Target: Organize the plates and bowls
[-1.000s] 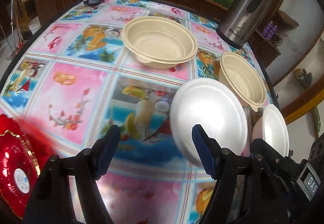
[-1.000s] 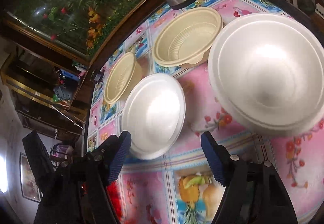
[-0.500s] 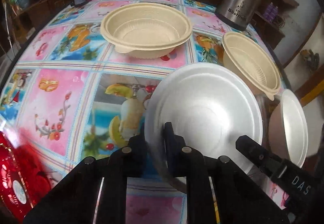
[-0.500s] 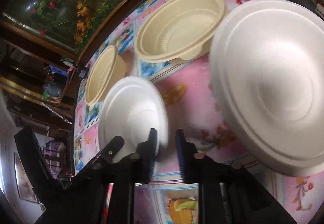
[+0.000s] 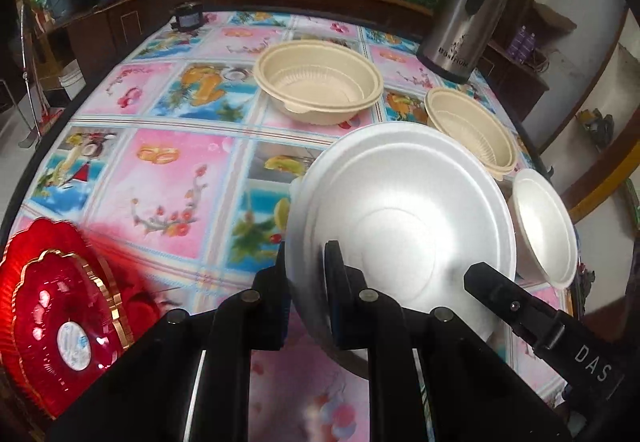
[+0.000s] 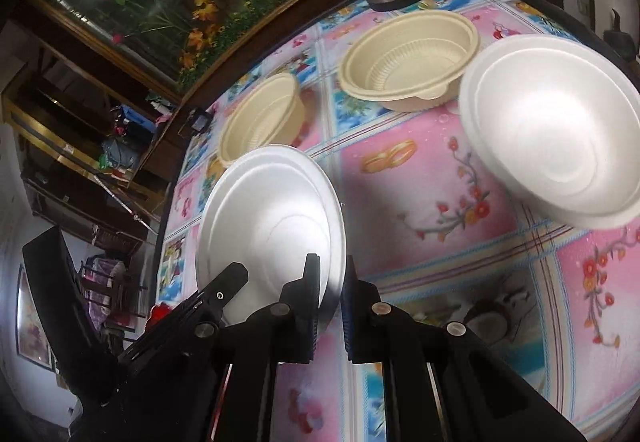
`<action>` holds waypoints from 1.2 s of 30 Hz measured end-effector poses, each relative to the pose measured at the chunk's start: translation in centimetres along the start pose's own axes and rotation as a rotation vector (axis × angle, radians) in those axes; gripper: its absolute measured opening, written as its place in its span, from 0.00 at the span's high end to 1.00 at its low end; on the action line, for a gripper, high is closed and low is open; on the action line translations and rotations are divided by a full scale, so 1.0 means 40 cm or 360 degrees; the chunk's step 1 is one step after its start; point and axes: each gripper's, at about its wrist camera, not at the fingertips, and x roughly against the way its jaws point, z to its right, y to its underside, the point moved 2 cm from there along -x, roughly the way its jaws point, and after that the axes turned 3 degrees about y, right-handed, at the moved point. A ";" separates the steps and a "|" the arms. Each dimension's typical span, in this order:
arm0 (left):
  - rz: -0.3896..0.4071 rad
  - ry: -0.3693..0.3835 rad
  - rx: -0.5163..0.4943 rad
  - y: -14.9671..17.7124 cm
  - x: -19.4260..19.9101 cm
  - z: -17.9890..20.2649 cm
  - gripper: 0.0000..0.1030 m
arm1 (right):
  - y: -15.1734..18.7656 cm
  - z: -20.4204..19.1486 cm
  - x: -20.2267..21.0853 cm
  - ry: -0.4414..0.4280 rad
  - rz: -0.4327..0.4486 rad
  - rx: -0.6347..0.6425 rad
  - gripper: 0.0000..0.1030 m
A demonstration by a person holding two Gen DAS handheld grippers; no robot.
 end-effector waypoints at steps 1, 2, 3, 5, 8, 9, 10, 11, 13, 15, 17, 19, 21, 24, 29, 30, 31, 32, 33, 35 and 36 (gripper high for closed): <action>0.0022 -0.0004 0.0011 0.005 0.022 -0.014 0.87 | 0.008 -0.014 0.011 -0.0011 0.0007 0.0018 0.91; 0.0037 -0.0011 0.0019 0.007 0.036 -0.025 0.87 | 0.018 -0.029 0.022 -0.0026 0.0012 0.0037 0.91; 0.0061 -0.0019 0.0037 0.014 0.061 -0.045 0.87 | 0.029 -0.049 0.030 -0.0049 0.0012 0.0059 0.91; 0.0098 -0.0021 0.0071 0.027 0.100 -0.083 0.87 | 0.051 -0.090 0.042 -0.0078 0.0015 0.0111 0.91; 0.0151 -0.0052 0.0141 0.049 0.162 -0.157 0.87 | 0.088 -0.155 0.052 -0.0141 0.0000 0.0189 0.91; 0.0163 -0.0061 0.0155 0.053 0.172 -0.174 0.87 | 0.103 -0.181 0.052 -0.0157 -0.0007 0.0222 0.91; 0.0177 -0.0077 0.0176 0.061 0.189 -0.200 0.87 | 0.116 -0.205 0.052 -0.0171 -0.0013 0.0252 0.91; 0.0185 -0.0086 0.0193 0.070 0.201 -0.220 0.87 | 0.131 -0.228 0.050 -0.0188 -0.0022 0.0280 0.91; 0.0207 -0.0108 0.0232 0.085 0.225 -0.264 0.87 | 0.161 -0.276 0.046 -0.0216 -0.0045 0.0337 0.91; 0.0217 -0.0125 0.0268 0.101 0.242 -0.302 0.87 | 0.182 -0.323 0.034 -0.0236 -0.0064 0.0390 0.91; 0.0229 -0.0136 0.0307 0.115 0.257 -0.335 0.87 | 0.208 -0.360 0.028 -0.0249 -0.0078 0.0436 0.91; 0.0247 -0.0150 0.0337 0.128 0.274 -0.367 0.87 | 0.226 -0.386 0.021 -0.0261 -0.0094 0.0471 0.91; 0.0265 -0.0171 0.0358 0.142 0.286 -0.388 0.87 | 0.247 -0.411 0.014 -0.0273 -0.0106 0.0506 0.91; 0.0273 -0.0202 0.0394 0.161 0.292 -0.422 0.87 | 0.273 -0.442 0.003 -0.0276 -0.0115 0.0556 0.90; 0.0246 -0.0226 0.0436 0.191 0.282 -0.459 0.87 | 0.314 -0.468 -0.027 -0.0271 -0.0162 0.0610 0.90; 0.0238 -0.0229 0.0445 0.197 0.277 -0.467 0.87 | 0.318 -0.471 -0.035 -0.0267 -0.0170 0.0615 0.90; 0.0233 -0.0233 0.0448 0.200 0.275 -0.468 0.87 | 0.323 -0.472 -0.042 -0.0262 -0.0178 0.0619 0.90; 0.0227 -0.0236 0.0451 0.204 0.271 -0.472 0.87 | 0.327 -0.473 -0.048 -0.0260 -0.0188 0.0622 0.90; 0.0223 -0.0237 0.0455 0.208 0.270 -0.475 0.87 | 0.333 -0.475 -0.055 -0.0256 -0.0200 0.0627 0.90; 0.0219 -0.0243 0.0460 0.216 0.269 -0.483 0.87 | 0.341 -0.477 -0.062 -0.0253 -0.0210 0.0633 0.90; 0.0216 -0.0246 0.0462 0.218 0.268 -0.486 0.87 | 0.343 -0.478 -0.064 -0.0253 -0.0215 0.0635 0.90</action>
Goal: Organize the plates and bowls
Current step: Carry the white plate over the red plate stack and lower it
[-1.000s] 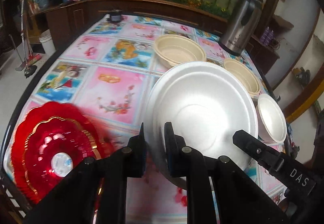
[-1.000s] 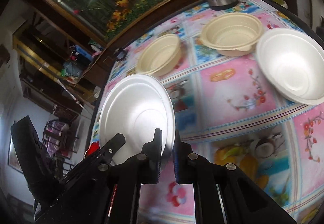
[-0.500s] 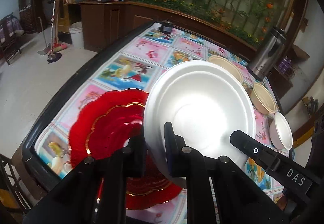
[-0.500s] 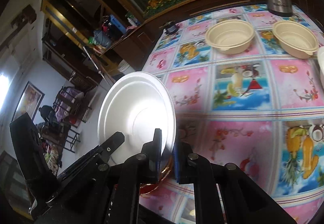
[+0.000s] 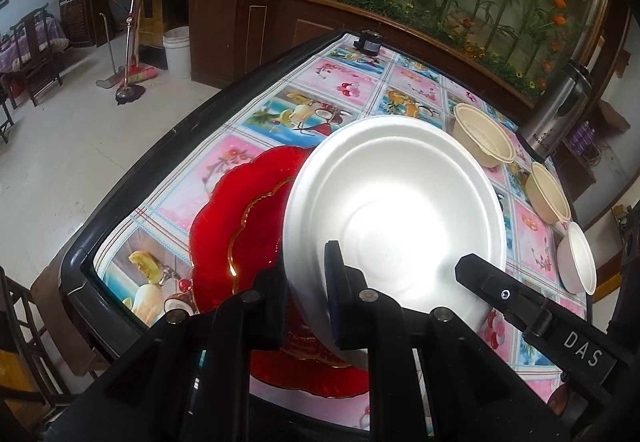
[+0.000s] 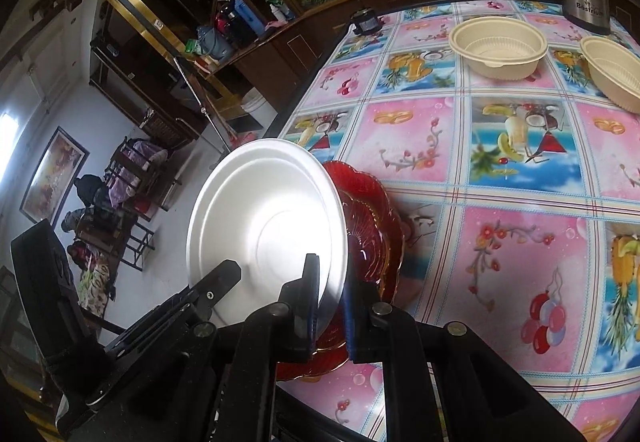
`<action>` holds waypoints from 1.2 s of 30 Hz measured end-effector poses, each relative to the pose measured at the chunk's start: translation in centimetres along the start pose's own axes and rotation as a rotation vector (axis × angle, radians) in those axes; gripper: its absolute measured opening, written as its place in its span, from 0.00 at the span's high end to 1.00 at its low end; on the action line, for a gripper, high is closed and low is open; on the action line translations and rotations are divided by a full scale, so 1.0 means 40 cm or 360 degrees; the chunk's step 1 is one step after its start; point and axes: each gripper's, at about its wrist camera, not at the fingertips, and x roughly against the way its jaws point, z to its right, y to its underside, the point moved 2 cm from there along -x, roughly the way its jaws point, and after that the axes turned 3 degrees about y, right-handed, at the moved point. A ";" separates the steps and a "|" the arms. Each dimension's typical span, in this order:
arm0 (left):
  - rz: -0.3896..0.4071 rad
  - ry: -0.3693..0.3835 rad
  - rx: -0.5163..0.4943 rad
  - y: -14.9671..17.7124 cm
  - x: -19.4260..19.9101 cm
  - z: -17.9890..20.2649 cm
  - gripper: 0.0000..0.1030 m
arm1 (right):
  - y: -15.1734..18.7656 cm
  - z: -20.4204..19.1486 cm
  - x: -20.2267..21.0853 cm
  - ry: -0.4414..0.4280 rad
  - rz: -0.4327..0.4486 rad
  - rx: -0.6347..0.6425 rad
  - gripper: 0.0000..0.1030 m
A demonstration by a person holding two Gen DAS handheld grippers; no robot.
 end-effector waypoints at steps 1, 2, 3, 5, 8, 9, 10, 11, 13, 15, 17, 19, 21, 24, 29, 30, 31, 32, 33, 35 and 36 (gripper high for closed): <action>0.0000 -0.0001 0.0001 0.002 0.001 -0.002 0.87 | 0.002 -0.002 -0.004 0.0002 -0.0006 0.0004 0.90; 0.0000 -0.0003 0.0001 0.004 0.002 -0.003 0.87 | 0.005 -0.005 -0.005 0.0004 -0.0011 0.0006 0.90; 0.0000 -0.0006 0.0001 0.007 0.003 -0.004 0.87 | 0.007 -0.006 -0.008 0.0004 -0.0014 0.0008 0.90; -0.0002 -0.0009 0.0001 0.010 0.003 -0.008 0.87 | 0.010 -0.008 -0.011 0.0006 -0.0019 0.0014 0.90; -0.0005 -0.0015 0.0002 0.013 0.000 -0.012 0.87 | 0.014 -0.011 -0.013 0.0007 -0.0026 0.0020 0.90; -0.0005 -0.0016 0.0003 0.014 0.000 -0.014 0.87 | 0.014 -0.012 -0.015 0.0007 -0.0029 0.0022 0.90; -0.0007 -0.0018 0.0004 0.015 0.000 -0.015 0.87 | 0.015 -0.013 -0.016 0.0007 -0.0032 0.0022 0.90; -0.0008 -0.0019 0.0004 0.017 0.003 -0.018 0.87 | 0.016 -0.014 -0.017 0.0006 -0.0033 0.0024 0.90; -0.0010 -0.0024 0.0003 0.019 0.002 -0.022 0.87 | 0.015 -0.016 -0.021 0.0009 -0.0038 0.0028 0.90; -0.0015 -0.0024 0.0003 0.020 0.001 -0.023 0.87 | 0.017 -0.016 -0.025 0.0011 -0.0042 0.0031 0.90; -0.0015 -0.0028 0.0001 0.021 0.000 -0.024 0.87 | 0.018 -0.015 -0.025 0.0012 -0.0046 0.0028 0.90; -0.0018 -0.0031 0.0002 0.023 0.001 -0.025 0.87 | 0.020 -0.016 -0.027 0.0014 -0.0047 0.0033 0.90; -0.0021 -0.0035 0.0002 0.025 -0.001 -0.026 0.87 | 0.020 -0.016 -0.030 0.0015 -0.0051 0.0034 0.90; -0.0027 -0.0038 0.0004 0.027 -0.003 -0.029 0.87 | 0.023 -0.017 -0.033 0.0016 -0.0057 0.0036 0.90; -0.0039 -0.0046 0.0004 0.030 -0.011 -0.031 0.87 | 0.024 -0.013 -0.047 0.0020 -0.0074 0.0032 0.90; -0.0041 -0.0048 0.0004 0.030 -0.012 -0.032 0.87 | 0.024 -0.013 -0.048 0.0021 -0.0074 0.0032 0.90; -0.0044 -0.0048 0.0006 0.030 -0.015 -0.032 0.87 | 0.024 -0.012 -0.049 0.0022 -0.0076 0.0031 0.90; -0.0045 -0.0049 0.0007 0.030 -0.016 -0.032 0.87 | 0.024 -0.011 -0.050 0.0022 -0.0077 0.0031 0.90; -0.0044 -0.0052 0.0006 0.030 -0.016 -0.033 0.87 | 0.023 -0.011 -0.051 0.0022 -0.0079 0.0033 0.90; -0.0050 -0.0053 0.0006 0.029 -0.020 -0.032 0.87 | 0.024 -0.011 -0.053 0.0022 -0.0082 0.0034 0.90; -0.0051 -0.0054 0.0006 0.029 -0.021 -0.033 0.87 | 0.024 -0.010 -0.054 0.0024 -0.0083 0.0034 0.90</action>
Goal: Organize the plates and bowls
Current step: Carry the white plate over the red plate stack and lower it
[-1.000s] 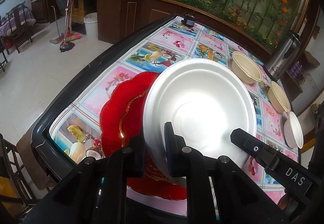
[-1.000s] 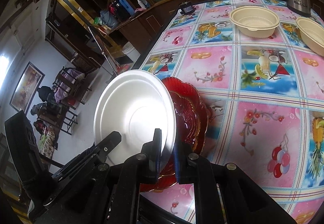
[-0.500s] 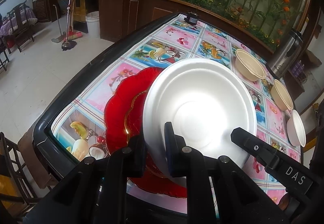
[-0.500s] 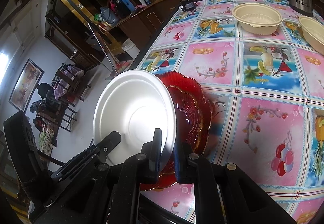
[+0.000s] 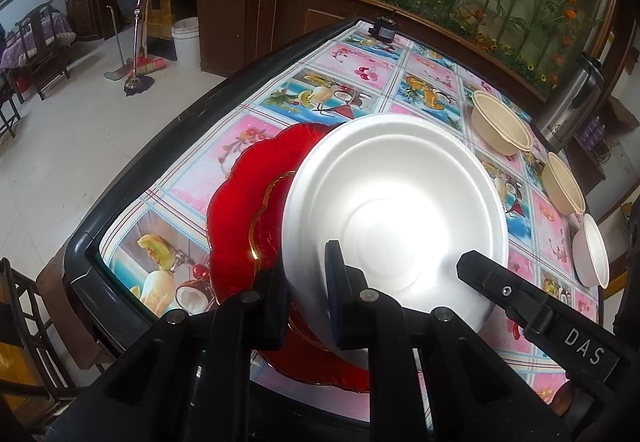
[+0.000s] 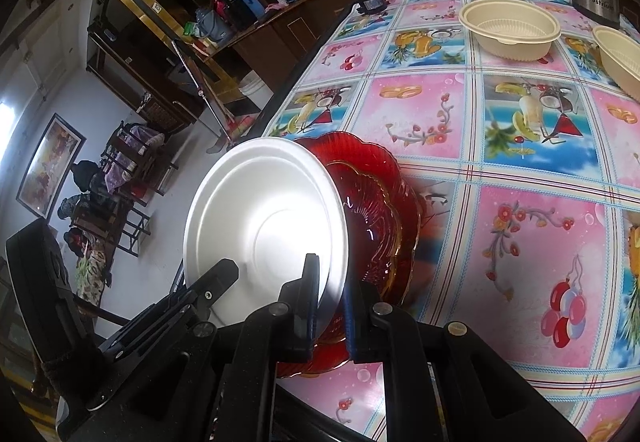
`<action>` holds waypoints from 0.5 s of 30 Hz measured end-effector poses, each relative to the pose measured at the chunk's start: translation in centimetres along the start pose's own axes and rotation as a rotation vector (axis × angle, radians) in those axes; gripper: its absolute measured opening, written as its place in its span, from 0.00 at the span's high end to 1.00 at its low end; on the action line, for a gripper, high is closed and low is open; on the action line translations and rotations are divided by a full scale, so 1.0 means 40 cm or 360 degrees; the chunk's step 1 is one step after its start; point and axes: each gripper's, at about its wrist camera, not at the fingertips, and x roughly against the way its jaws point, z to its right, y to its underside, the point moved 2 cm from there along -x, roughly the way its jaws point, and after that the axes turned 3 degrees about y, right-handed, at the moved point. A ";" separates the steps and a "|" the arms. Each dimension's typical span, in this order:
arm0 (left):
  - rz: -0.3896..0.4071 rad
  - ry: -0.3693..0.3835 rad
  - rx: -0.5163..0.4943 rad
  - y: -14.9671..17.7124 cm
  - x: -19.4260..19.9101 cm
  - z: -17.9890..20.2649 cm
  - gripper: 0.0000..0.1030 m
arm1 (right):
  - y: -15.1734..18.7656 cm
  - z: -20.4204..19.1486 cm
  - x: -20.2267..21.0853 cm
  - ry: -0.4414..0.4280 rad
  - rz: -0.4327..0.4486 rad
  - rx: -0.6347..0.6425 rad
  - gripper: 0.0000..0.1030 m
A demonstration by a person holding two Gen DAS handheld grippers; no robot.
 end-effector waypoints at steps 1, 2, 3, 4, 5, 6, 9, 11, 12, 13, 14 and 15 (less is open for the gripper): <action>-0.0001 -0.0002 -0.0002 0.000 -0.001 0.000 0.87 | 0.000 0.001 -0.002 0.0001 -0.0002 -0.0001 0.90; -0.0003 -0.0003 -0.0003 0.001 -0.002 0.000 0.87 | 0.000 0.002 -0.003 0.0000 -0.0005 -0.0002 0.90; -0.0006 -0.0003 -0.0003 0.001 -0.004 0.000 0.87 | 0.001 0.002 -0.005 0.0002 -0.0007 -0.0002 0.90; -0.0008 -0.0004 -0.0004 0.001 -0.005 -0.001 0.87 | 0.002 0.001 -0.004 0.0004 -0.0009 -0.0002 0.90; -0.0009 -0.0004 -0.0005 0.001 -0.005 0.000 0.87 | 0.002 0.002 -0.005 0.0005 -0.0010 -0.0002 0.90; -0.0009 -0.0007 -0.0005 0.001 -0.006 0.001 0.87 | 0.001 0.002 -0.006 0.0006 -0.0011 -0.0002 0.90; -0.0016 -0.0010 -0.0005 0.002 -0.010 0.000 0.87 | 0.000 0.003 -0.007 0.0008 -0.0015 -0.0001 0.90; -0.0018 -0.0013 -0.0006 0.002 -0.013 0.000 0.86 | 0.000 0.004 -0.010 0.0008 -0.0020 -0.0001 0.90; -0.0022 -0.0016 -0.0006 0.002 -0.014 -0.001 0.86 | 0.000 0.004 -0.011 0.0009 -0.0022 0.0000 0.90; -0.0024 -0.0015 -0.0003 0.003 -0.016 -0.001 0.86 | 0.001 0.004 -0.012 0.0010 -0.0024 0.0001 0.90; -0.0026 -0.0016 -0.0003 0.003 -0.016 -0.001 0.86 | 0.001 0.004 -0.013 0.0010 -0.0027 0.0000 0.90; -0.0026 -0.0018 -0.0005 0.002 -0.018 -0.001 0.86 | 0.001 0.004 -0.014 0.0010 -0.0028 0.0000 0.90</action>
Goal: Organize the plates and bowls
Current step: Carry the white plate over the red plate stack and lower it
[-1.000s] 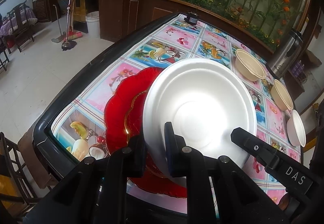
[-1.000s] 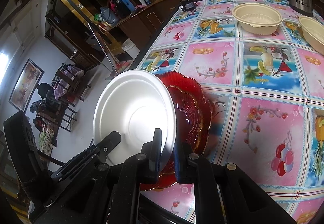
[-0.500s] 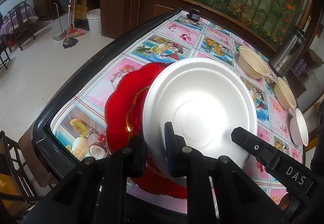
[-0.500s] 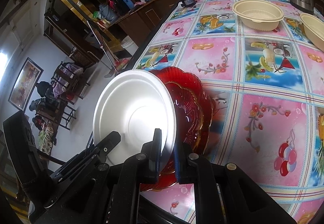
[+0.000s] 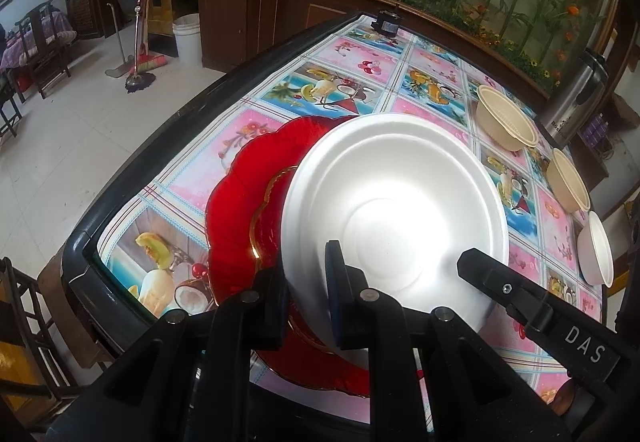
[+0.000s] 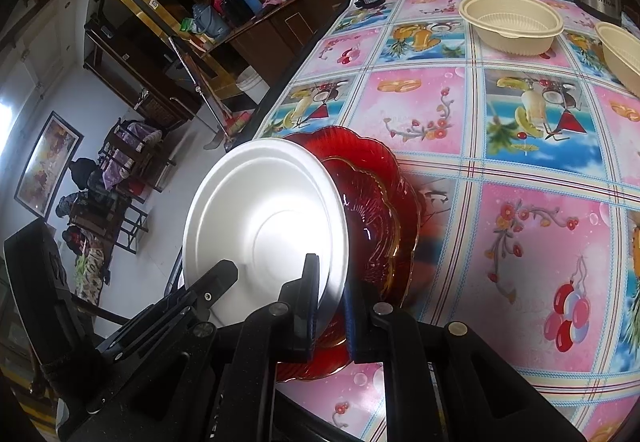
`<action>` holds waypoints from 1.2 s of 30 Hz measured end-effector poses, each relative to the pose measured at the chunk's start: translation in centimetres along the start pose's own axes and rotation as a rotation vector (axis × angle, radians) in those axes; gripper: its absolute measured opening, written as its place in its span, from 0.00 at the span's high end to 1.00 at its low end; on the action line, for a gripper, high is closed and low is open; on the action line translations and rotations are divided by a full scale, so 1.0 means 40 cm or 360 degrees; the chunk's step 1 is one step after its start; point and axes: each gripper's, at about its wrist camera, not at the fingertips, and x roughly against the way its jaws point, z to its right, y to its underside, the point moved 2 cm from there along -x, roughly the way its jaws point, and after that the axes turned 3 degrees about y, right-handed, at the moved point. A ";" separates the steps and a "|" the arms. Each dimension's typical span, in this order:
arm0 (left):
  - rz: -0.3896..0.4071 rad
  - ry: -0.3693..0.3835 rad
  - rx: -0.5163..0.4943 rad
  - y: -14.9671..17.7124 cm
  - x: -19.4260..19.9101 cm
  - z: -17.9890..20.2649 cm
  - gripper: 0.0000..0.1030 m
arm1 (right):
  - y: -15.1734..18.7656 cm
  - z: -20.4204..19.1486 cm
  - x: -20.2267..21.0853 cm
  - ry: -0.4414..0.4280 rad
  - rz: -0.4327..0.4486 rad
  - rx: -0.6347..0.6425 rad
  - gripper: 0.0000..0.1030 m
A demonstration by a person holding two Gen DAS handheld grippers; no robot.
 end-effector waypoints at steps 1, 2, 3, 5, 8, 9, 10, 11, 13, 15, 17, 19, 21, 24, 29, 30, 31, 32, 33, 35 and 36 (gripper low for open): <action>-0.0003 -0.0001 0.0000 0.000 -0.001 0.000 0.86 | 0.000 0.000 0.000 0.0001 0.0001 0.0001 0.90; -0.0006 -0.0001 0.0001 0.000 -0.003 0.000 0.86 | 0.000 0.000 0.000 0.0000 0.0000 0.0000 0.90; -0.0006 -0.0002 0.0000 0.000 -0.003 0.001 0.86 | 0.000 0.000 0.000 0.0002 0.0001 0.0000 0.90; -0.0008 -0.0004 -0.0002 0.000 -0.006 0.001 0.86 | 0.000 0.000 -0.002 0.0002 -0.0001 0.0001 0.90; -0.0014 -0.0008 0.0000 0.000 -0.010 0.000 0.86 | 0.000 0.003 -0.008 0.0005 -0.0007 0.0002 0.90; -0.0017 -0.0009 0.0001 0.000 -0.011 -0.001 0.86 | 0.000 0.003 -0.010 0.0004 -0.0009 0.0001 0.89; -0.0018 -0.0009 0.0001 0.000 -0.012 -0.001 0.86 | 0.000 0.003 -0.011 0.0002 -0.0013 0.0002 0.89; -0.0018 -0.0009 0.0001 0.000 -0.013 -0.001 0.86 | 0.000 0.003 -0.012 0.0004 -0.0013 0.0003 0.89; -0.0017 -0.0009 0.0001 -0.001 -0.013 -0.001 0.86 | -0.001 0.005 -0.015 0.0005 -0.0017 0.0004 0.89; -0.0020 -0.0011 0.0001 -0.001 -0.016 0.000 0.86 | -0.003 0.005 -0.016 0.0006 -0.0016 0.0005 0.89; -0.0019 -0.0012 -0.0001 -0.001 -0.014 0.000 0.86 | -0.003 0.005 -0.016 0.0006 -0.0018 0.0004 0.89; -0.0022 -0.0012 0.0001 -0.001 -0.016 -0.002 0.86 | -0.003 0.005 -0.018 0.0008 -0.0016 0.0004 0.89; -0.0022 -0.0013 -0.0001 -0.001 -0.016 -0.001 0.86 | -0.005 0.008 -0.022 0.0006 -0.0020 0.0000 0.89; -0.0029 -0.0015 0.0007 -0.001 -0.019 -0.001 0.86 | -0.006 0.009 -0.023 0.0005 -0.0021 0.0000 0.89; -0.0050 -0.0030 0.0014 0.001 -0.028 -0.002 0.86 | -0.005 0.011 -0.029 0.0000 -0.0035 -0.0001 0.86; -0.0051 -0.0031 0.0018 0.002 -0.028 -0.004 0.86 | -0.004 0.011 -0.031 0.0000 -0.0038 -0.0001 0.86; -0.0050 -0.0032 0.0018 0.002 -0.028 -0.003 0.86 | -0.003 0.011 -0.032 -0.0001 -0.0039 -0.0001 0.86; -0.0050 -0.0033 0.0019 0.002 -0.027 -0.003 0.86 | -0.002 0.010 -0.032 -0.0002 -0.0039 0.0001 0.86; -0.0049 -0.0033 0.0019 0.002 -0.027 -0.003 0.86 | -0.002 0.010 -0.033 -0.0003 -0.0040 0.0002 0.86; -0.0036 -0.0039 0.0023 0.002 -0.024 -0.004 0.86 | -0.001 0.009 -0.031 -0.0005 -0.0043 0.0000 0.86; -0.0039 -0.0040 0.0028 0.002 -0.023 -0.005 0.86 | 0.000 0.008 -0.030 -0.0009 -0.0046 0.0000 0.86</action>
